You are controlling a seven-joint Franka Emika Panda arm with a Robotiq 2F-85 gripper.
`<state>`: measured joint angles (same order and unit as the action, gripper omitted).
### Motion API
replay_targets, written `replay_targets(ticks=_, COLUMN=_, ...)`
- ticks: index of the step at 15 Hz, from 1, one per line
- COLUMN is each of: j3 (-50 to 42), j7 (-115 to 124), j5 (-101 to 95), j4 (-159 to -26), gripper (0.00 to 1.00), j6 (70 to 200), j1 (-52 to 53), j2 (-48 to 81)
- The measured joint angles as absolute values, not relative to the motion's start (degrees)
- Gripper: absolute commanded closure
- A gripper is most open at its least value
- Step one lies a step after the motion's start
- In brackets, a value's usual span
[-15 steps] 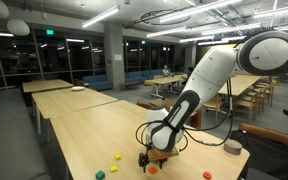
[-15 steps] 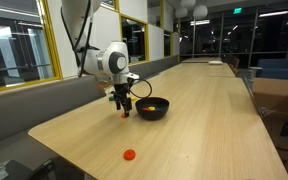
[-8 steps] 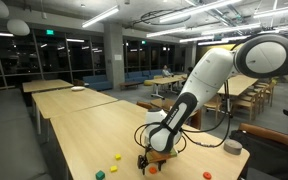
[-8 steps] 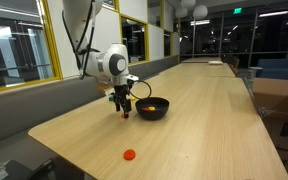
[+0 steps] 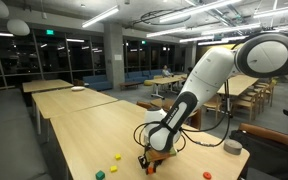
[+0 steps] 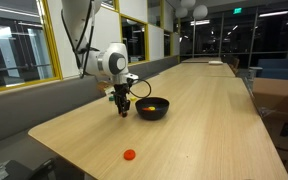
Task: Put some of the discs on the table into the bowl
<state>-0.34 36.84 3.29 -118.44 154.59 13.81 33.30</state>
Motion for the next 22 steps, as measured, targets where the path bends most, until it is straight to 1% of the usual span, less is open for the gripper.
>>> replay_targets(ticks=5, j3=-2.00, j7=36.99, j5=3.02, j4=-118.62, gripper=0.76, j6=154.75, j1=15.73, j2=31.82)
replay_targets(ticks=10, j3=-5.70, j7=38.96, j5=-0.34, j4=-120.59, gripper=0.76, j6=154.92, j1=18.56, j2=25.18)
replay_targets(ticks=16, j3=-9.87, j7=42.67, j5=-5.44, j4=-124.27, gripper=0.75, j6=154.94, j1=17.41, j2=19.69)
replay_targets(ticks=17, j3=-10.22, j7=42.84, j5=-5.77, j4=-124.62, gripper=0.33, j6=154.92, j1=16.67, j2=19.65)
replay_targets(ticks=18, j3=-10.45, j7=42.91, j5=-5.87, j4=-124.95, gripper=0.32, j6=154.86, j1=15.92, j2=19.70)
replay_targets(ticks=21, j3=-10.58, j7=42.94, j5=-5.87, j4=-125.40, gripper=0.12, j6=154.52, j1=13.84, j2=20.22)
replay_targets(ticks=22, j3=-10.58, j7=42.94, j5=-5.87, j4=-125.43, gripper=0.03, j6=154.46, j1=13.40, j2=20.43)
